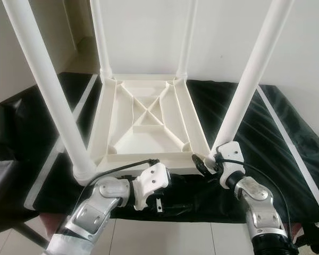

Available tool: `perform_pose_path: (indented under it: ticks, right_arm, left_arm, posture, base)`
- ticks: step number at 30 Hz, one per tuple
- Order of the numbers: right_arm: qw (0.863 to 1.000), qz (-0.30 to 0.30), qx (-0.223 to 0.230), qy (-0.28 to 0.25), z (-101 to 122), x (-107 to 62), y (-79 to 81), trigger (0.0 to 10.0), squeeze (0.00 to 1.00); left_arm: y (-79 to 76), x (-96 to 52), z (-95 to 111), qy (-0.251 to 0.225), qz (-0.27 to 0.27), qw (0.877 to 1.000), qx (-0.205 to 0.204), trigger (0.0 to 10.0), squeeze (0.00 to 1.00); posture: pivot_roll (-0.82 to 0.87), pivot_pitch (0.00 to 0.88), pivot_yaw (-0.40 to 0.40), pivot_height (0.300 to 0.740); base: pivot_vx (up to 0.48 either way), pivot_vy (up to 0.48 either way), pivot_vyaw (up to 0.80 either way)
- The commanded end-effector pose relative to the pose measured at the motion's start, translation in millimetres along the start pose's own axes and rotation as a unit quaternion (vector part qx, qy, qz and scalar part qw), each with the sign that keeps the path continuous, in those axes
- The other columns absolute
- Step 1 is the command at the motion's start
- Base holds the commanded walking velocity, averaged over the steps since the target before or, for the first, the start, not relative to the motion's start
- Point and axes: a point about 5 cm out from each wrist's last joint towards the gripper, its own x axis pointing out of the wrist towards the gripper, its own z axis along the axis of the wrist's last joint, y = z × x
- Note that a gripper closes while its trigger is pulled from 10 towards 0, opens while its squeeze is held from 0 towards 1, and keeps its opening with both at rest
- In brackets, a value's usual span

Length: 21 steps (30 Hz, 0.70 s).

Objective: Building children table

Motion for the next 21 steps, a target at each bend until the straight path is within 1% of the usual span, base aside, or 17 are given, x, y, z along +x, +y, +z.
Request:
perform_pose_path:
  ticks: [1,9,10,11,12,13,16,18,21]
  right_arm:
    - [1.0,0.013,0.001,0.002,-1,3.1,1.0,0.0,0.0]
    - [1.0,0.02,0.01,0.004,-6,2.9,2.9,0.0,0.0]
    - [1.0,0.02,0.017,0.006,-8,2.8,3.9,0.1,0.0]
    - [1.0,0.019,0.021,0.009,-9,2.6,4.5,5.7,0.0]
    - [1.0,0.019,0.021,0.009,-9,2.6,4.5,5.7,0.0]
    - [0.999,0.017,0.025,0.01,-10,2.6,4.7,10.0,0.0]
    - [1.0,0.011,0.028,0.008,-11,2.4,4.9,10.0,0.0]
    - [0.999,-0.006,0.041,0.005,-11,2.5,6.6,10.0,0.0]
    - [0.999,-0.011,0.046,0.005,-11,2.6,7.3,10.0,0.0]
  left_arm:
    - [7.0,1.1,2,-0.007,0.047,0.999,-0.006,10.0,0.0]
    - [11.1,0.5,3,-0.005,0.067,0.998,-0.005,10.0,0.0]
    - [14.4,0.3,4,-0.011,0.082,0.997,-0.008,10.0,0.0]
    - [17.1,0.0,5,-0.015,0.094,0.995,-0.01,10.0,0.0]
    - [17.1,0.0,5,-0.015,0.094,0.995,-0.01,10.0,0.0]
    - [19.5,-0.6,6,-0.017,0.104,0.994,-0.009,10.0,0.0]
    - [21.7,-1.2,6,-0.017,0.113,0.993,-0.01,10.0,0.0]
    - [24.2,-2.5,5,-0.014,0.126,0.992,-0.006,10.0,0.0]
    - [24.8,-2.9,5,-0.013,0.129,0.992,-0.004,10.0,0.0]
  posture:
    - [-0.03,0.0,-0.034,0.74]
    - [-0.02,0.0,-0.039,0.74]
    - [-0.02,0.0,-0.039,0.74]
    - [-0.02,0.0,-0.039,0.74]
    - [-0.02,0.0,-0.039,0.74]
    - [-0.02,0.0,-0.039,0.74]
    - [-0.02,0.0,-0.04,0.74]
    - [-0.02,0.0,-0.04,0.74]
    - [-0.02,0.0,-0.04,0.74]
  base:
    - [0.0,0.0,0.0]
    - [0.0,0.0,0.0]
    - [0.0,0.0,0.0]
    - [0.0,0.0,0.0]
    - [0.0,0.0,0.0]
    - [0.0,0.0,0.0]
    - [0.0,0.0,0.0]
    - [0.0,0.0,0.0]
    - [0.0,0.0,0.0]
